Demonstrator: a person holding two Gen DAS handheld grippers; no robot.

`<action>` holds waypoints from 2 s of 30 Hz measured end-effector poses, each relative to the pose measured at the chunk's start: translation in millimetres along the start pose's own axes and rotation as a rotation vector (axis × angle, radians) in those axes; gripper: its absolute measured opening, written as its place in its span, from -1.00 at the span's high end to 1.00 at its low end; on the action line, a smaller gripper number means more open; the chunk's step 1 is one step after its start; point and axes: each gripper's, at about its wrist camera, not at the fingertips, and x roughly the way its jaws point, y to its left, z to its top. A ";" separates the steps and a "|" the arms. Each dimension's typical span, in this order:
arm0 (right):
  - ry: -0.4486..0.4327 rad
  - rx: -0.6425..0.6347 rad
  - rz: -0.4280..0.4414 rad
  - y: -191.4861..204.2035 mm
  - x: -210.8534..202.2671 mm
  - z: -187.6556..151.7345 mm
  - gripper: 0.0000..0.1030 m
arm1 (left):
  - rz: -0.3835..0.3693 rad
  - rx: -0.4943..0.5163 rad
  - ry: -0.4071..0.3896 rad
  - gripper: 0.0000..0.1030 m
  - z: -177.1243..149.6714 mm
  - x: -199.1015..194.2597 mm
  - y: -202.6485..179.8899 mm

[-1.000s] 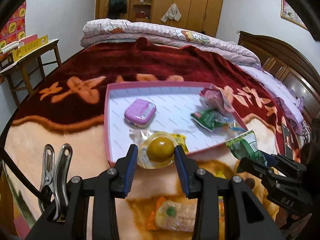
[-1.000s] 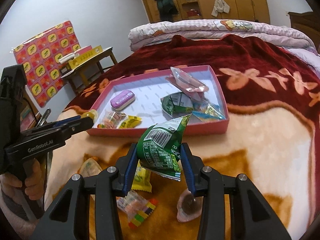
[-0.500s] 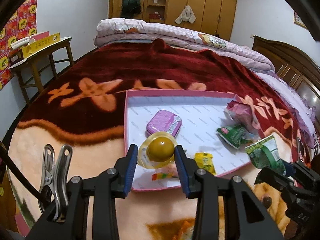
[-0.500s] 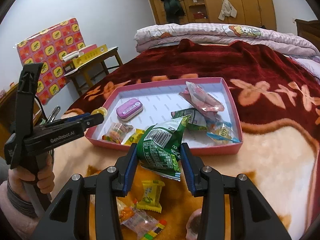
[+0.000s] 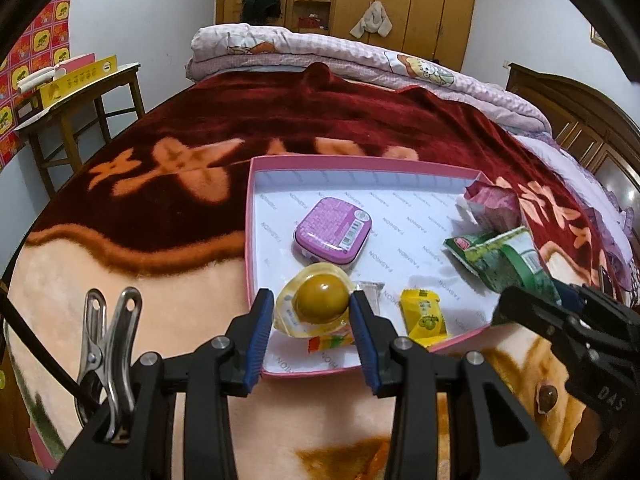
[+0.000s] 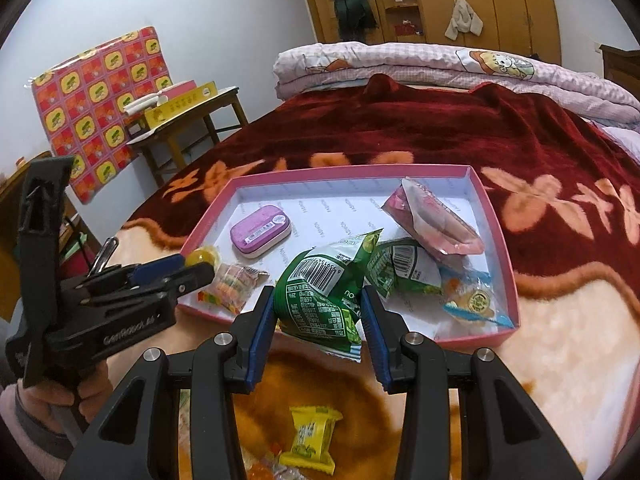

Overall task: Organize snacks
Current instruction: 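Open both grippers to drop the jelly cup and green packet into the tray, then withdraw both grippers from the tray back toward the remaining snacks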

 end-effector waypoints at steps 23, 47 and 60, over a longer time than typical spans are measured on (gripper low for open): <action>0.026 0.023 -0.019 -7.1 18.4 3.1 0.14 | 0.013 0.002 0.004 0.16 -1.8 1.7 -2.6; -0.061 0.037 0.011 0.4 -25.7 -8.0 -0.20 | 0.011 0.005 -0.028 0.14 -4.9 -31.9 -11.6; -0.036 0.063 0.005 -11.9 -44.3 -30.1 -0.20 | -0.016 0.002 0.011 0.14 -22.7 -43.4 -17.0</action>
